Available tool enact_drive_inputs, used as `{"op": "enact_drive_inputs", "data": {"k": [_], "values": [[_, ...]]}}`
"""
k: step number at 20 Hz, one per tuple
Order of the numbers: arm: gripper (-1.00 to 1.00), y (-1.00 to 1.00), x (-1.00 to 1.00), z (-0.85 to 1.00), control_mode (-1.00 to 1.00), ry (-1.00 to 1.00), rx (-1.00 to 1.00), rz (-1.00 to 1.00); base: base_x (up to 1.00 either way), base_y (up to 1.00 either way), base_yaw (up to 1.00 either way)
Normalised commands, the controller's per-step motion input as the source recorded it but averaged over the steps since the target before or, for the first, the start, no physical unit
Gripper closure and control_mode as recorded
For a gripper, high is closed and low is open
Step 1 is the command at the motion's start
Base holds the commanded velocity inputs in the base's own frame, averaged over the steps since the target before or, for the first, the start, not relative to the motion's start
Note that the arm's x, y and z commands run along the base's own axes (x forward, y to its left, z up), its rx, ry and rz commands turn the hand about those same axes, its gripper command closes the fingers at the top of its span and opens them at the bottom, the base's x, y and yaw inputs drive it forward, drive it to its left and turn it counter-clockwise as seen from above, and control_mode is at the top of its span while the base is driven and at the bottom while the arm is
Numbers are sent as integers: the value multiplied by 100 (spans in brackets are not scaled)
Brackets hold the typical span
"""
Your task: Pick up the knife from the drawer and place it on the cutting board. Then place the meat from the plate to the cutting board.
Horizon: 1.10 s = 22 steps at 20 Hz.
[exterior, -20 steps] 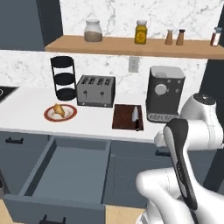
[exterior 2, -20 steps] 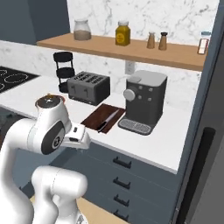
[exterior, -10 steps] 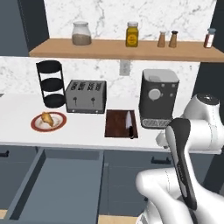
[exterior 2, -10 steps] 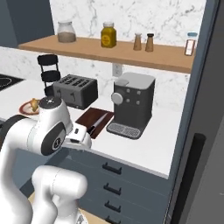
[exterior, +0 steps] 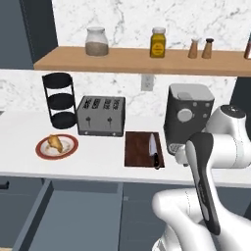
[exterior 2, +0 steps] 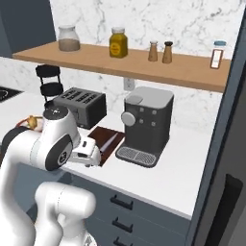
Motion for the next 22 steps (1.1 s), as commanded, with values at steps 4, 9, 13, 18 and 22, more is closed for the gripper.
{"op": "enact_drive_inputs", "data": {"k": [4, 9, 13, 18, 22], "values": [[-100, 0, 0, 0, 100, 0, 0, 0, 50, 39, 14], [-100, 0, 0, 0, 100, 0, 0, 0, 71, 12, 31], [-100, 0, 0, 0, 100, 0, 0, 0, 30, -1, 47], [-100, 0, 0, 0, 100, 0, 0, 0, 14, 0, 56], [-100, 0, 0, 0, 100, 0, 0, 0, 17, 8, 49]]}}
